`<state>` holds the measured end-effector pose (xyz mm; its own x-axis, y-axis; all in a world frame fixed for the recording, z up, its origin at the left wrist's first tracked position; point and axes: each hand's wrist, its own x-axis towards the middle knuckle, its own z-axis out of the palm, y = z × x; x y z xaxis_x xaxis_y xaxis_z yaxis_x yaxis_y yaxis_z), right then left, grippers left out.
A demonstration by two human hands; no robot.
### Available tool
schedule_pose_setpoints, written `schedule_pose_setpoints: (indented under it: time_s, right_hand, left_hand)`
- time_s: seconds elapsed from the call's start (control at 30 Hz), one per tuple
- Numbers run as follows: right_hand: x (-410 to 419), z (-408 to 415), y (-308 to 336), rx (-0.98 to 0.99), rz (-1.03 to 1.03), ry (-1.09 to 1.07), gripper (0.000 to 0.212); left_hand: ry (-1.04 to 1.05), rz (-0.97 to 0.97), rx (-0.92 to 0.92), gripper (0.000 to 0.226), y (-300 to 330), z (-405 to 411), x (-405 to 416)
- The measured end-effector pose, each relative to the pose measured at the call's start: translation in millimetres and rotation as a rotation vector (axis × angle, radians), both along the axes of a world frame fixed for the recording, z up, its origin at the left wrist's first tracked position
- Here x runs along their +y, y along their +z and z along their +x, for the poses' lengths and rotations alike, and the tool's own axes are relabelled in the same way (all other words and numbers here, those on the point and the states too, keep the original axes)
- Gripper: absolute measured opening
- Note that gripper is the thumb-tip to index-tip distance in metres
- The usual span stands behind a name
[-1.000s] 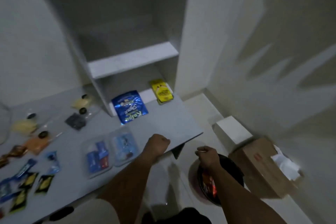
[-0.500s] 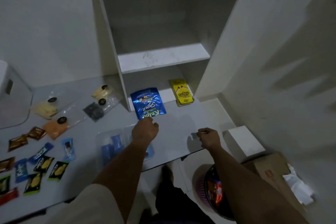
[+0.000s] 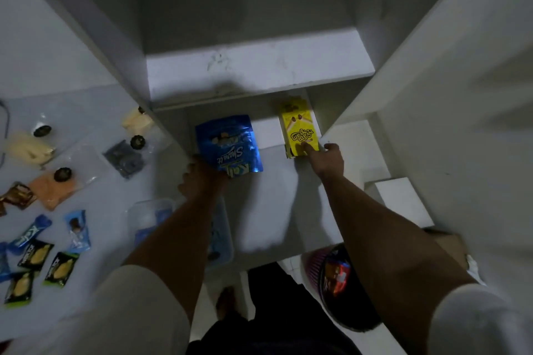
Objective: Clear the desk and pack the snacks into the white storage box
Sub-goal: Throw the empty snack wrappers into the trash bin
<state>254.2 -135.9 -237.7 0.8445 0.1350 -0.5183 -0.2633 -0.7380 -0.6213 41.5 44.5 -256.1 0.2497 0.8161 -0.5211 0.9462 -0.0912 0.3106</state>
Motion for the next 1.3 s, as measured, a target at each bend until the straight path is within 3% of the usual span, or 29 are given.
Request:
schedule_pose_setpoints:
  time_s: [0.3, 0.53, 0.6, 0.7, 0.77, 0.9, 1.1, 1.3]
  right_hand:
    - [38.8, 25.0, -16.9, 0.054, -0.148, 0.099, 0.102]
    - [56.1, 27.8, -31.4, 0.013, -0.197, 0.134, 0.099]
    - [53.5, 30.7, -36.7, 0.032, -0.140, 0.113, 0.090]
    - [43.5, 30.5, -38.0, 0.064, -0.020, 0.041, 0.049]
    - [35.5, 24.5, -33.8, 0.115, 0.073, -0.032, 0.026]
    - [12.6, 4.6, -18.5, 0.208, 0.201, -0.146, 0.024]
    - [-54.4, -43.8, 12.0, 0.130, 0.300, -0.241, 0.022]
    - [-154.1, -124.9, 42.5, 0.080, 0.356, -0.426, 0.013]
  left_hand:
    - [0.260, -0.106, -0.066, 0.106, -18.8, 27.1, 10.1]
    - [0.484, -0.205, -0.280, 0.100, -31.0, 43.3, 9.0]
    - [0.448, -0.138, -0.240, 0.082, -29.3, 43.1, 6.6]
    - [0.335, -0.107, -0.198, 0.047, -18.2, 41.8, 6.4]
    - [0.252, -0.085, -0.176, 0.036, -6.8, 39.2, 6.2]
    - [0.208, -0.046, -0.345, 0.029, 17.1, 29.9, -7.3]
    - [0.090, -0.036, -0.586, 0.024, 55.8, 9.8, -50.1]
    - [-0.185, -0.257, -0.661, 0.017, 83.8, -12.5, -122.5]
